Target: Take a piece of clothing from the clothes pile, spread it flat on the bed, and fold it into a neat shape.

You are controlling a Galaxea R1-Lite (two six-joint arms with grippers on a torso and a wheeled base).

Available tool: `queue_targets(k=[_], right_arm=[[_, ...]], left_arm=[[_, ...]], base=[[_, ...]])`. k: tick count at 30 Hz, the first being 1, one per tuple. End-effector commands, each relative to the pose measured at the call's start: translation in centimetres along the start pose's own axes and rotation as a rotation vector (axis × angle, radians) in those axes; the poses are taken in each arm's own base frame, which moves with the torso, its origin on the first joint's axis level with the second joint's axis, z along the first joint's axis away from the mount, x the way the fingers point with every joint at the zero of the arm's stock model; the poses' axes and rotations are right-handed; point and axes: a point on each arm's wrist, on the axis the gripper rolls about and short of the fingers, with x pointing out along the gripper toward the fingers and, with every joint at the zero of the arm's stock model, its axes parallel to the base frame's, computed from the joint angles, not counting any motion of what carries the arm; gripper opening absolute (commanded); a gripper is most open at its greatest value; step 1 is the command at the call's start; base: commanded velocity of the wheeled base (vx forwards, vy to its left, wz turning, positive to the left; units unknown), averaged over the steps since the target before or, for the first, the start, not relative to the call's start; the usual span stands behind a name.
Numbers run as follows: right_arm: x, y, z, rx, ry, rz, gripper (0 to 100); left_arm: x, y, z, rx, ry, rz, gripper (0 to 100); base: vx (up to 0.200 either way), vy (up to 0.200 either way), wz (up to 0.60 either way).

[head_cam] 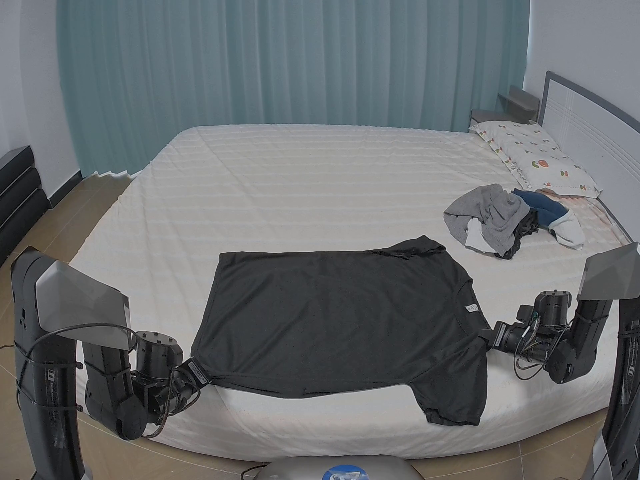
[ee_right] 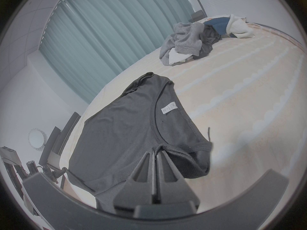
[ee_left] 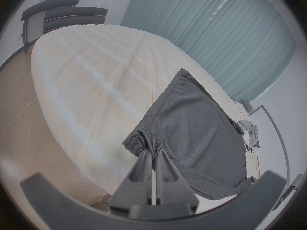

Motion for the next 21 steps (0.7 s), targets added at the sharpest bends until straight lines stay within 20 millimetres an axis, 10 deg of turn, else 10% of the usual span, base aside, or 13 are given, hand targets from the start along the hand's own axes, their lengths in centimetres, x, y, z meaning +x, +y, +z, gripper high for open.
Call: queue_targets(k=[1,2,15,21], right_arm=[[0.8,0.6,0.1,-0.012,0.001,-0.002,0],[0.8,0.6,0.0,-0.012,0.005,-0.002,100],[-4.6,-0.9,1.0,0.068,0.021,-0.025,100],[-7.2,-0.8,-1.8,0.093,0.130,-0.020,100]], left_arm=[[0.1,0.0,0.0,0.000,0.000,0.002,0],[0.1,0.0,0.0,0.000,0.000,0.002,0],[0.2,0.2,-0.2,-0.001,0.009,0.008,0],[0.2,0.3,-0.2,0.000,0.010,0.010,0]], base=[[0.000,0.000,0.00],[0.000,0.000,0.00],[0.000,0.000,0.00],[0.000,0.000,0.00]])
